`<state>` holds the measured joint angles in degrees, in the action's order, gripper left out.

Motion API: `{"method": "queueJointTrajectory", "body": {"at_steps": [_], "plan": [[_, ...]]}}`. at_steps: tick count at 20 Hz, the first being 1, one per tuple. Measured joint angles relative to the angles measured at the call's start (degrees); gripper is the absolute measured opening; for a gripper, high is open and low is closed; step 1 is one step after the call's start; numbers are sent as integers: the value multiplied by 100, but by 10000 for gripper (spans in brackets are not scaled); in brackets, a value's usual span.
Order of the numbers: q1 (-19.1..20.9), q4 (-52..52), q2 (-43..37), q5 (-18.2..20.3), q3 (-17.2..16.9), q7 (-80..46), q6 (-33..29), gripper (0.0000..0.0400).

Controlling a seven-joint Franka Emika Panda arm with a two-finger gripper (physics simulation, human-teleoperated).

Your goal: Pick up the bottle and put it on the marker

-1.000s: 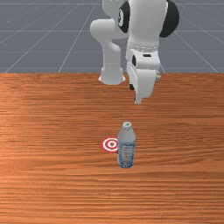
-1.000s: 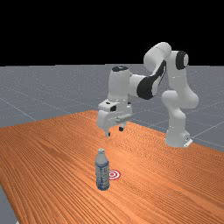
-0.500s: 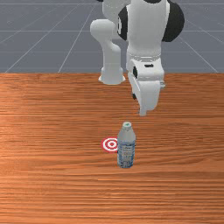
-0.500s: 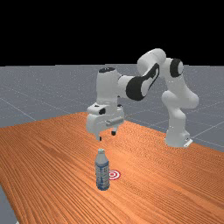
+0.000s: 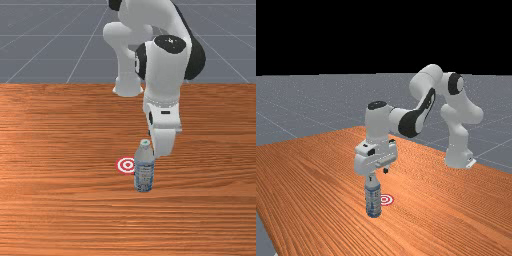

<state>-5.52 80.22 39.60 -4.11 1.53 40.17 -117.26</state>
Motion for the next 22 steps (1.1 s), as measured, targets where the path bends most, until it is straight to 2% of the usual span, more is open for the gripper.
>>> {"method": "queueJointTrajectory", "body": {"at_steps": [4, 7, 8, 9, 15, 16, 20, 21, 22], "plan": [[23, 30, -20, 161, -151, -654, 15, 400], [181, 87, -53, 117, -137, -226, -26, 400], [247, 419, -207, 14, -85, 194, -466, 400], [278, 150, -84, 1, -42, 425, -106, 400], [285, 160, -49, 97, -25, 306, -141, 400], [233, 689, -316, -29, -93, 180, -848, 400], [238, 612, -484, -13, -81, 203, -594, 400], [247, 95, -264, 34, -60, 265, 79, 400], [247, 60, -245, 36, -59, 267, 110, 400]]}}
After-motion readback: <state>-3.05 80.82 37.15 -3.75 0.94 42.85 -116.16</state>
